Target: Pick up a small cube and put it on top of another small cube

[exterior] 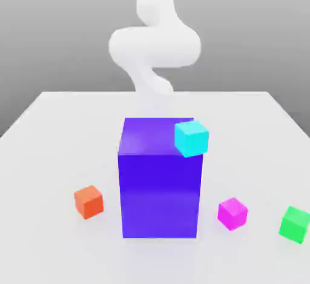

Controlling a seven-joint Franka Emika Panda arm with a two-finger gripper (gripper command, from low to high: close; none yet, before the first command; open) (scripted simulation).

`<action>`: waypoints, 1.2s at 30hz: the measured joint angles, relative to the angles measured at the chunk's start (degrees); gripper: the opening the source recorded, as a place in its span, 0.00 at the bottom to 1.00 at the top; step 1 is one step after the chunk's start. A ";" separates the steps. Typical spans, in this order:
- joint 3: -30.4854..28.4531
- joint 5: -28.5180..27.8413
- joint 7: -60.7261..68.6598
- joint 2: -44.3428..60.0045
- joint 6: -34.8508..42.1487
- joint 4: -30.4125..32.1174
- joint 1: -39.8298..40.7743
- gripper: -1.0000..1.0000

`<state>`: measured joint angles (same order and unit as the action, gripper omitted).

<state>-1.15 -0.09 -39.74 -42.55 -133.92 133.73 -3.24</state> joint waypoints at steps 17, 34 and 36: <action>-6.88 1.05 42.70 22.38 -14.60 13.27 -20.46 0.50; -6.75 1.94 84.55 44.63 -29.15 26.25 -34.24 0.50; -6.04 2.77 86.82 48.24 -31.95 26.20 -33.75 0.50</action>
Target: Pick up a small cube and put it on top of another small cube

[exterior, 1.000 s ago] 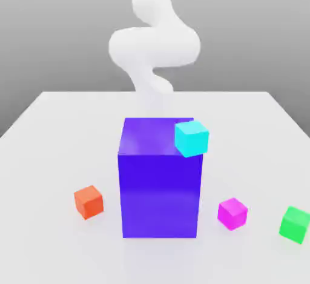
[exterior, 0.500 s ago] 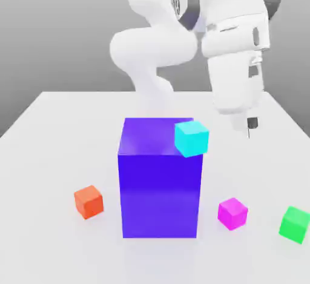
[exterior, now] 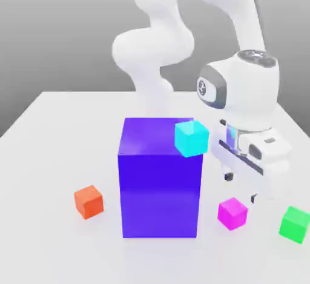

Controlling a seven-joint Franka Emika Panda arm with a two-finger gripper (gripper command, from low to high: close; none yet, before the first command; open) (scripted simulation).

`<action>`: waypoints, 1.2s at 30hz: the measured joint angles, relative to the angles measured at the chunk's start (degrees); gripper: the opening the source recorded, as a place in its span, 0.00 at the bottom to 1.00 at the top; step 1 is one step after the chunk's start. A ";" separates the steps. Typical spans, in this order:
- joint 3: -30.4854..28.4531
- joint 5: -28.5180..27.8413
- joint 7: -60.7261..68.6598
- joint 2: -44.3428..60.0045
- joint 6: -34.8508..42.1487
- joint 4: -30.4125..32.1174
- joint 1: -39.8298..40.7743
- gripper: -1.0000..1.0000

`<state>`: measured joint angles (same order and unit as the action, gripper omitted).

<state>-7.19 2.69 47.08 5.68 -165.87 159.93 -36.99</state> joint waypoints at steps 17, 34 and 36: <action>2.16 1.12 1.43 4.30 -3.34 -0.61 1.91 0.00; 4.08 -1.36 -31.21 5.07 13.79 -18.50 -7.27 0.00; 4.35 -0.87 -31.22 8.94 10.35 -18.92 -7.21 0.00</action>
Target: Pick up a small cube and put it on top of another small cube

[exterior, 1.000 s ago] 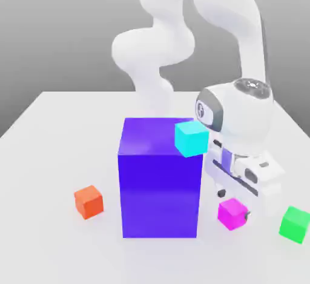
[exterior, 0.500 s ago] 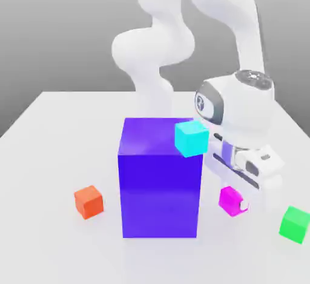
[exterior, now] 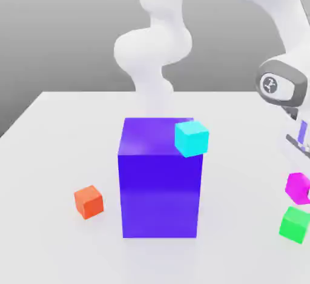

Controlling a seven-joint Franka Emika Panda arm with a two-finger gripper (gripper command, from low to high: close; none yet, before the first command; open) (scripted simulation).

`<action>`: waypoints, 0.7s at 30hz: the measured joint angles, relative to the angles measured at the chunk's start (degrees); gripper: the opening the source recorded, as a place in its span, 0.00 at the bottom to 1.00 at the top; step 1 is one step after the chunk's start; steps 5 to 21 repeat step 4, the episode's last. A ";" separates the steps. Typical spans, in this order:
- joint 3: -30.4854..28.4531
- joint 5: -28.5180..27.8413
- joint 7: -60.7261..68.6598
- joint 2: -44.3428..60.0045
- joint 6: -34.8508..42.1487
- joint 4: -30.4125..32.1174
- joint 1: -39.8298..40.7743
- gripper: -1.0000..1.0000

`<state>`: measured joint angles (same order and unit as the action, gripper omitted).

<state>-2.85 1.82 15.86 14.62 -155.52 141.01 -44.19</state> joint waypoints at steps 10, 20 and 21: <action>0.13 0.18 0.07 1.59 -1.46 -0.12 0.09 1.00; 0.13 0.18 0.07 1.59 -1.46 -0.12 0.09 1.00; 0.13 0.18 0.07 1.59 -1.46 -0.12 0.09 1.00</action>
